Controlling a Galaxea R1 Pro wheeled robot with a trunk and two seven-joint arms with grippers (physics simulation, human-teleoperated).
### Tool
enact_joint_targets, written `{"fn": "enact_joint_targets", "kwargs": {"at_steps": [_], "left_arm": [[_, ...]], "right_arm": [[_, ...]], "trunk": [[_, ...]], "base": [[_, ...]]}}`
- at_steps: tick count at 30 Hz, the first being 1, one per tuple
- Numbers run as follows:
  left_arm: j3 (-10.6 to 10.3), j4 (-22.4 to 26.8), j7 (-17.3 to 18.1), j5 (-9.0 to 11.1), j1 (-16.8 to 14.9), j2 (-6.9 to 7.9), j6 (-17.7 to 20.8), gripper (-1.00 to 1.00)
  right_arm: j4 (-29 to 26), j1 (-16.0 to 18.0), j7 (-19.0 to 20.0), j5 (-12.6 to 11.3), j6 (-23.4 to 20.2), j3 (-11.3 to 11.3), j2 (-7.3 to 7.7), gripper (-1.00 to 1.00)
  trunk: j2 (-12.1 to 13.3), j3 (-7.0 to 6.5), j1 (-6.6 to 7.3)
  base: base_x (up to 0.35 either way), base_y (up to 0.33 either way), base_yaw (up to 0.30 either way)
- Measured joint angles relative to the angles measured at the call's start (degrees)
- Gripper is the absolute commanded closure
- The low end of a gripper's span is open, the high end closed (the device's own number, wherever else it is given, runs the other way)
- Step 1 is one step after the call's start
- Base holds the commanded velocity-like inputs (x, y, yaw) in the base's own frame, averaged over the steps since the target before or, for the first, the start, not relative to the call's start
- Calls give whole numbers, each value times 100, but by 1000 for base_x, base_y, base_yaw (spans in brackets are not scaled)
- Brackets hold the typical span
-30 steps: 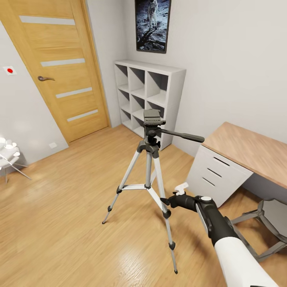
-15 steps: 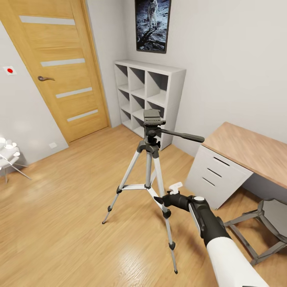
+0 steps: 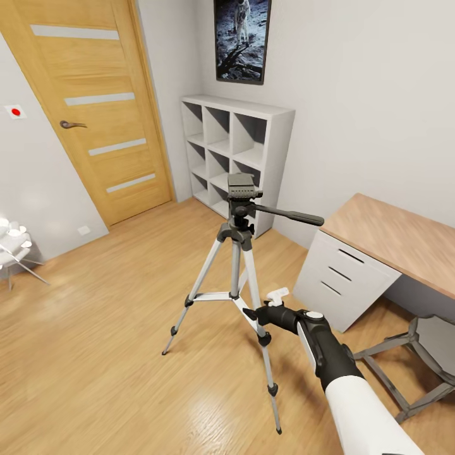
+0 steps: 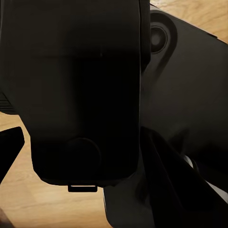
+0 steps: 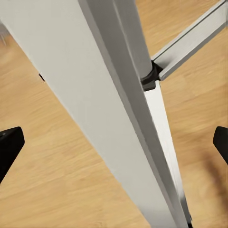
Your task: Attach the digital camera to the camera tripod in the bedroom.
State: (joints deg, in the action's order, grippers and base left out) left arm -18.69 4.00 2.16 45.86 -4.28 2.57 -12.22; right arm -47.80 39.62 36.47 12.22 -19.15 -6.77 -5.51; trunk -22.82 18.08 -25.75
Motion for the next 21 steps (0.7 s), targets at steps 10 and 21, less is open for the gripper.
{"fn": "enact_joint_targets", "kwargs": {"at_steps": [10,21], "left_arm": [[-1,0,0,0,-2,2,0,100],[0,0,10,0,0,11,8,100]], "right_arm": [[-85,-2,-14,15,-24,29,30,-100],[-197,-2,-15,22,-80,37,33,-100]], "trunk": [[0,0,0],[0,0,2]], "base": [[0,0,0],[75,0,0]]}}
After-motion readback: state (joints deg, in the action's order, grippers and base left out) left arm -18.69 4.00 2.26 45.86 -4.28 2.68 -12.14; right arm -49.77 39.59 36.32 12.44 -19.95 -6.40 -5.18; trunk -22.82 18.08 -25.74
